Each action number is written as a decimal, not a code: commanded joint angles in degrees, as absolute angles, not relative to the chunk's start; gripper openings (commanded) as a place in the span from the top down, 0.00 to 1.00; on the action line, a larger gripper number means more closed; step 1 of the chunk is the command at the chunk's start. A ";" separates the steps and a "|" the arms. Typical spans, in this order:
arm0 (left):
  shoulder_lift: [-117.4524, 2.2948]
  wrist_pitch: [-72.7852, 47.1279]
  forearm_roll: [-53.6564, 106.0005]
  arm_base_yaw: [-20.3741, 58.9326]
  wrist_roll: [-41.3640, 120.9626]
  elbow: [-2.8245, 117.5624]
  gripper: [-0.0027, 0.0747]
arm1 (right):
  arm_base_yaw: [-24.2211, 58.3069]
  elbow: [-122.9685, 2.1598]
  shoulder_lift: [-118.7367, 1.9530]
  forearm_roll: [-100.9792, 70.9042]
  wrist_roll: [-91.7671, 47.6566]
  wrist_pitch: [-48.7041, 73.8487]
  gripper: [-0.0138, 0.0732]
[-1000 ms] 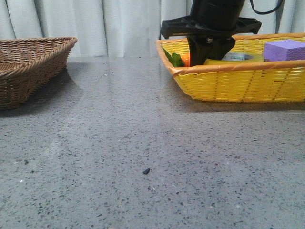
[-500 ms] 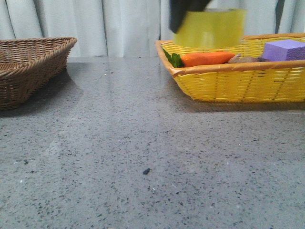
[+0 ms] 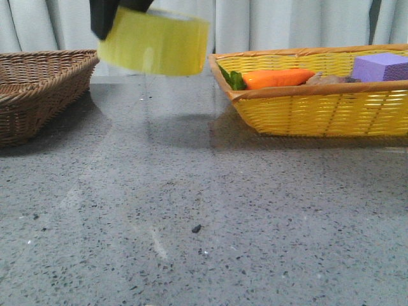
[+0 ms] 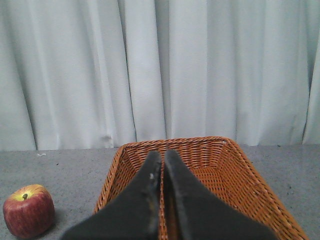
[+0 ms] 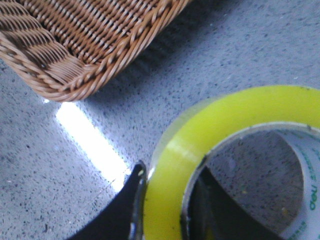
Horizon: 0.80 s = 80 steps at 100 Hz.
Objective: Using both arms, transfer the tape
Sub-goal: 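Lift the tape with the right gripper and set it near the brown basket, then open the right gripper and raise it away from the tape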
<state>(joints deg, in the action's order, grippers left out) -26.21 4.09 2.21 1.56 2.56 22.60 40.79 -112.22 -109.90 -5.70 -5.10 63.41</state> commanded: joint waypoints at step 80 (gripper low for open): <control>-26.86 6.64 2.81 1.49 2.53 24.78 0.99 | 40.73 -114.29 -112.81 -9.20 -7.06 62.41 0.51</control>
